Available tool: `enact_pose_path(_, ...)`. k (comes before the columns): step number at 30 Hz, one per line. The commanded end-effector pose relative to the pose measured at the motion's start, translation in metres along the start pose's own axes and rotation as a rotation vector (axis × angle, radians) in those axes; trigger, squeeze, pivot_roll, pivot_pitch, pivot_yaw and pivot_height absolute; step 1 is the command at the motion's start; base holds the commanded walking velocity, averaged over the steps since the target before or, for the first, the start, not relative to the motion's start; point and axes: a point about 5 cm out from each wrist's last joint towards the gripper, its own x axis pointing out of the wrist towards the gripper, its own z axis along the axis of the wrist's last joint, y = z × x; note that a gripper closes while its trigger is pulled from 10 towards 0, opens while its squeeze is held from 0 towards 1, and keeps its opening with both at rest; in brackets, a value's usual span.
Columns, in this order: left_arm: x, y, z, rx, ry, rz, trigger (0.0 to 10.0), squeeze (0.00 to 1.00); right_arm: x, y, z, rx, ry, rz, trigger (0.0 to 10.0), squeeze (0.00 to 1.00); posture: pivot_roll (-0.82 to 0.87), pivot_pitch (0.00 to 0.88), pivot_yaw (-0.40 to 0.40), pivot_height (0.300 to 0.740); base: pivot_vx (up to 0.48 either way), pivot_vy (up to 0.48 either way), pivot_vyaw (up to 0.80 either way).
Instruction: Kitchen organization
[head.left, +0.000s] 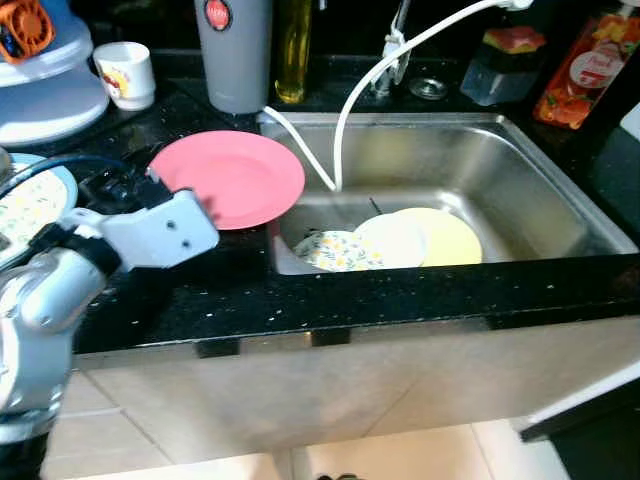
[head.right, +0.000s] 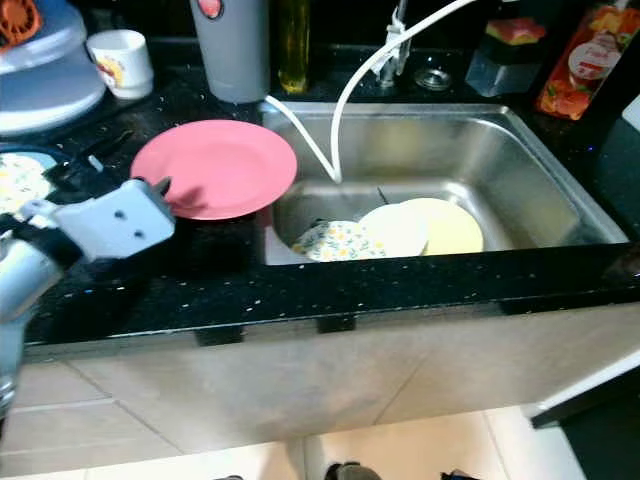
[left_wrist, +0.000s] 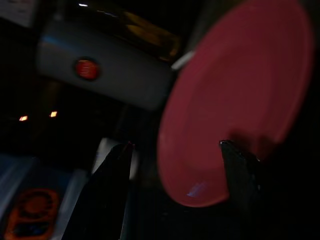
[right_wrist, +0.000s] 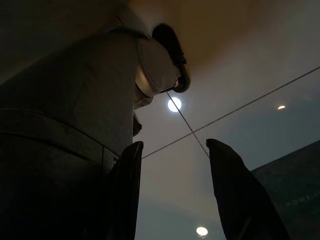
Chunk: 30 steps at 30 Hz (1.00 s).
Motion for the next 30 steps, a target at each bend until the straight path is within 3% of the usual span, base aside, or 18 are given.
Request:
enact_pose_path(1,-0.005,-0.002,0.002,0.032,-0.001,-0.077,10.0,0.0,0.005,0.014,0.005,-0.019,-0.01,0.058,10.0,0.0,0.16,0.119,-0.071,0.74,0.0,0.0,0.0)
enact_pose_path(9,-0.009,-0.007,0.004,0.024,-0.048,-0.217,10.0,0.0,0.005,0.014,0.006,-0.027,-0.007,0.057,10.0,0.0,0.15,0.113,-0.075,0.74,0.0,0.0,0.0)
enact_pose_path(12,-0.014,-0.012,0.004,0.002,-0.059,-0.351,10.0,0.0,0.005,0.014,0.005,-0.026,-0.003,0.053,10.0,0.0,0.15,0.108,-0.075,0.74,0.0,0.0,0.0)
enact_pose_path(18,-0.017,-0.005,-0.004,0.033,-0.027,-0.4,10.0,0.0,0.005,0.014,0.004,-0.025,-0.001,0.047,10.0,0.0,0.15,0.104,-0.072,0.74,0.0,0.0,0.0)
enact_pose_path(28,-0.001,0.005,-0.032,0.132,0.058,-0.331,10.0,0.0,0.005,0.013,0.004,-0.019,-0.002,0.042,10.0,0.0,0.13,0.092,-0.085,0.74,0.0,0.0,0.0)
enact_pose_path(30,0.017,-0.001,-0.034,0.137,0.041,-0.282,10.0,0.0,0.005,0.013,0.005,-0.02,-0.003,0.042,10.0,0.0,0.13,0.09,-0.086,0.74,0.0,0.0,0.0)
